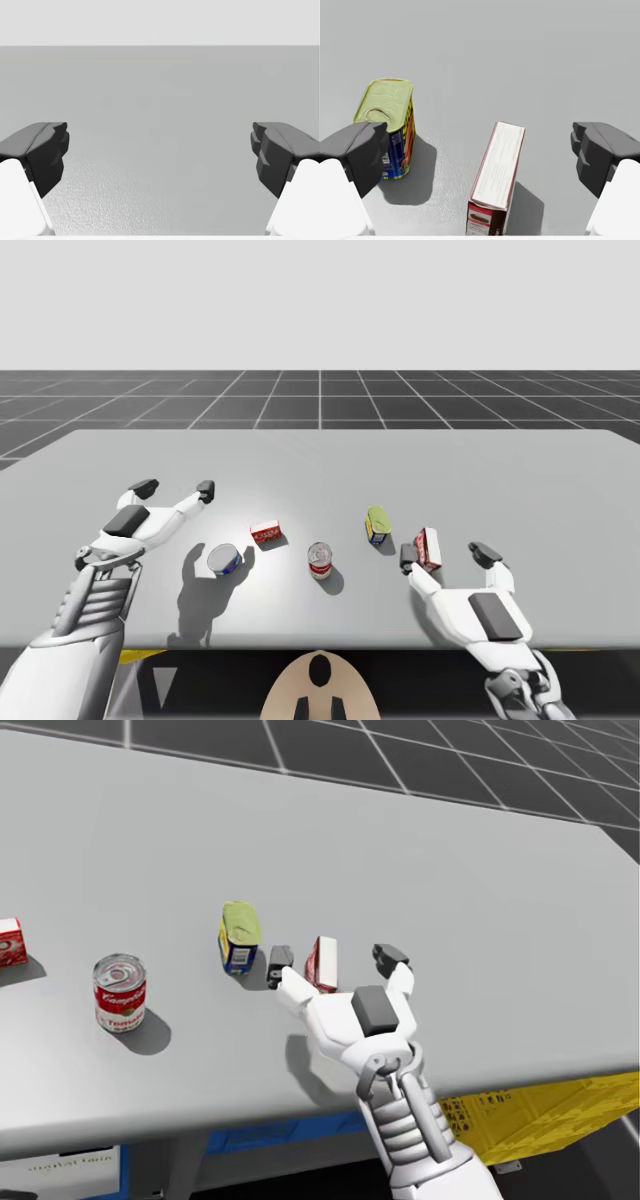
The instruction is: Pick up the pudding box and lift it.
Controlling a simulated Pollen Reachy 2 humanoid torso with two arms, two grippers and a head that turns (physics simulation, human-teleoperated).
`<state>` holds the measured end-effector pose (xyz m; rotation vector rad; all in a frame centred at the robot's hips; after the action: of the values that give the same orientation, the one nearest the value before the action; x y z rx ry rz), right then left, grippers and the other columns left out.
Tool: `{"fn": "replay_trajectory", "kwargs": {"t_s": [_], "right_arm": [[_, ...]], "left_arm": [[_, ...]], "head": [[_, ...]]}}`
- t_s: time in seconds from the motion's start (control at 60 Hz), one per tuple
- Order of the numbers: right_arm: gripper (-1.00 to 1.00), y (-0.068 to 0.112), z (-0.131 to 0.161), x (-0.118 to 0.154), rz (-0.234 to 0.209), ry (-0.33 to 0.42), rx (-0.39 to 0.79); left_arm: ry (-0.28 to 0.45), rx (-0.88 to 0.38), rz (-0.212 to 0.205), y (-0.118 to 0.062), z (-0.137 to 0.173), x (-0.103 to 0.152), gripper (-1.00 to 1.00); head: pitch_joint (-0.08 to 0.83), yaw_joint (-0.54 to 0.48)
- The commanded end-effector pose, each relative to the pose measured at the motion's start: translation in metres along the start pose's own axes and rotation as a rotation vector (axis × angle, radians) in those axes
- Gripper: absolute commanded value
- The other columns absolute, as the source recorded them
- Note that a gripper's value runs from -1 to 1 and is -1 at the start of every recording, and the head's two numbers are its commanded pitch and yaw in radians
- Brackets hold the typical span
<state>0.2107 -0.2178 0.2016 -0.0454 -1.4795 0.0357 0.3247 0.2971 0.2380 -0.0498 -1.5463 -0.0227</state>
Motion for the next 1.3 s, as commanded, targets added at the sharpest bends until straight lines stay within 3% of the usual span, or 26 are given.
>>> {"fn": "replay_trajectory", "kwargs": {"t_s": [0.017, 0.4, 0.583, 0.65, 0.667, 0.683, 0.7, 0.717, 1.0, 1.3], "right_arm": [[-1.0, 0.017, -0.004, -0.028, -0.169, 0.077, -0.001], [-1.0, 0.02, -0.033, -0.047, -0.235, 0.18, -0.062], [-1.0, 0.021, -0.041, -0.049, -0.234, 0.183, -0.081], [-1.0, 0.021, -0.04, -0.05, -0.209, 0.172, -0.082], [-0.82, 0.022, -0.039, -0.051, -0.204, 0.162, -0.097], [-0.38, 0.022, -0.039, -0.051, -0.206, 0.155, -0.104], [-0.38, 0.022, -0.039, -0.051, -0.206, 0.155, -0.104], [1.0, 0.022, -0.039, -0.051, -0.203, 0.159, -0.092], [1.0, 0.022, -0.037, -0.052, -0.197, 0.168, -0.094], [1.0, 0.022, -0.036, -0.054, -0.192, 0.17, -0.101]], "left_arm": [[0.003, 0.001, -0.002, 0.0, 0.0, -0.001, -1.0], [0.005, 0.001, -0.003, -0.001, -0.001, -0.001, -1.0], [0.005, 0.0, -0.005, -0.001, -0.001, -0.001, -1.0], [0.004, 0.001, -0.005, -0.001, -0.001, -0.001, -1.0], [0.004, 0.001, -0.006, -0.001, -0.001, -0.001, -1.0], [0.004, 0.001, -0.006, -0.001, -0.001, -0.001, -1.0], [0.004, 0.001, -0.006, -0.001, -0.001, -0.001, -1.0], [0.003, 0.001, -0.006, -0.001, -0.001, -0.001, -1.0], [0.0, 0.004, -0.006, -0.001, -0.001, 0.0, -1.0], [-0.002, 0.009, -0.005, 0.0, -0.001, 0.001, -1.0]], "head": [[0.695, -0.39], [0.7, -0.39], [0.698, -0.39], [0.696, -0.39], [0.695, -0.39], [0.695, -0.39], [0.695, -0.39], [0.693, -0.39], [0.64, -0.38], [0.411, -0.36]]}}
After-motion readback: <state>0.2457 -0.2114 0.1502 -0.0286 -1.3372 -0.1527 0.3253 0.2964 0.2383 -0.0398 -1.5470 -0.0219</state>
